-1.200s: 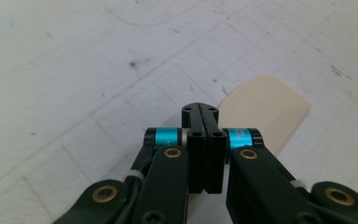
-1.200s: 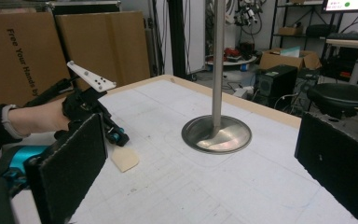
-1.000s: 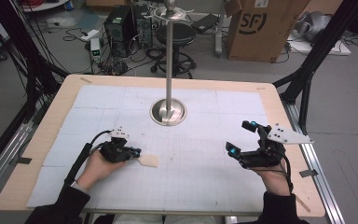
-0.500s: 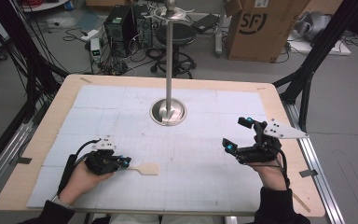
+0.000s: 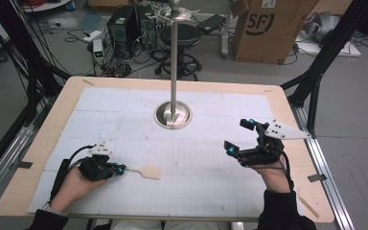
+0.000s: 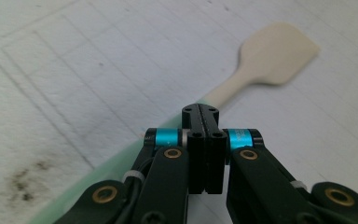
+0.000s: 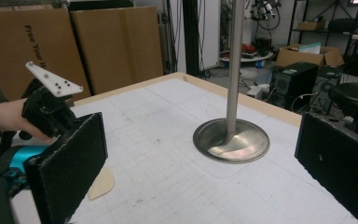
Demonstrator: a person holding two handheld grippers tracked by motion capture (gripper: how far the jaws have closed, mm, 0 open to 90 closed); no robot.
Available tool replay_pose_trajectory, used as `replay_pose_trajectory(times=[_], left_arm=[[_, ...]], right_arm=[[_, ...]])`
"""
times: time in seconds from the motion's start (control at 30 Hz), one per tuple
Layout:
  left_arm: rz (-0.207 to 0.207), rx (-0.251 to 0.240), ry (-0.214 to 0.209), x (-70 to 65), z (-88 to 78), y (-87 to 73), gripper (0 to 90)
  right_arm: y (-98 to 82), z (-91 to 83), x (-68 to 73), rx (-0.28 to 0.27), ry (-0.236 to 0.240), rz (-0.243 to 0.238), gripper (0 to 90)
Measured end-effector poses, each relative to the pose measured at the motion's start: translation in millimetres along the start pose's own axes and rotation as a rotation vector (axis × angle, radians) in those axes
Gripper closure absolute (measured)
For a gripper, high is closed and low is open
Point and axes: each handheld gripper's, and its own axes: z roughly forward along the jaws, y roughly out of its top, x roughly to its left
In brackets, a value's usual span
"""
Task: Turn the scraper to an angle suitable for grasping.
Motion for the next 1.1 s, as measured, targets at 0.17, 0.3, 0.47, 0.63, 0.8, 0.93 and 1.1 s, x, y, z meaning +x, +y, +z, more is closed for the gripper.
replay_pose_trajectory(times=[0.17, 0.3, 0.47, 0.63, 0.8, 0.93, 1.1], left_arm=[[-0.038, -0.064, 0.058, 10.5, 10.7, 6.6, 89.9], [-0.066, -0.129, 0.114, 12.5, 25.2, 15.3, 89.9], [-0.059, -0.137, 0.122, 11.9, 35.1, 24.0, 89.8], [-0.037, -0.183, 0.129, 3.9, 34.0, 30.3, 89.9], [-0.003, -0.174, 0.084, -7.9, 47.6, 38.4, 89.8], [-0.016, -0.154, 0.074, -6.9, 57.8, 39.8, 89.9], [-0.006, -0.143, 0.022, -12.4, 59.2, 39.2, 89.8]], right_arm=[[-0.7, 1.5, 2.0, 0.009, 0.004, -0.004, 1.1], [-0.6, 1.2, 3.3, 0.011, 0.001, -0.010, 1.1], [-1.0, 1.4, 3.0, 0.014, -0.003, -0.010, 1.1], [-1.1, 0.9, 2.5, 0.016, -0.001, -0.007, 1.1], [-1.0, 0.6, 2.2, 0.008, 0.006, 0.000, 1.1], [-1.4, 1.1, 3.2, 0.012, 0.010, 0.001, 1.1], [-2.4, 2.0, 2.0, 0.013, 0.005, 0.006, 1.1]])
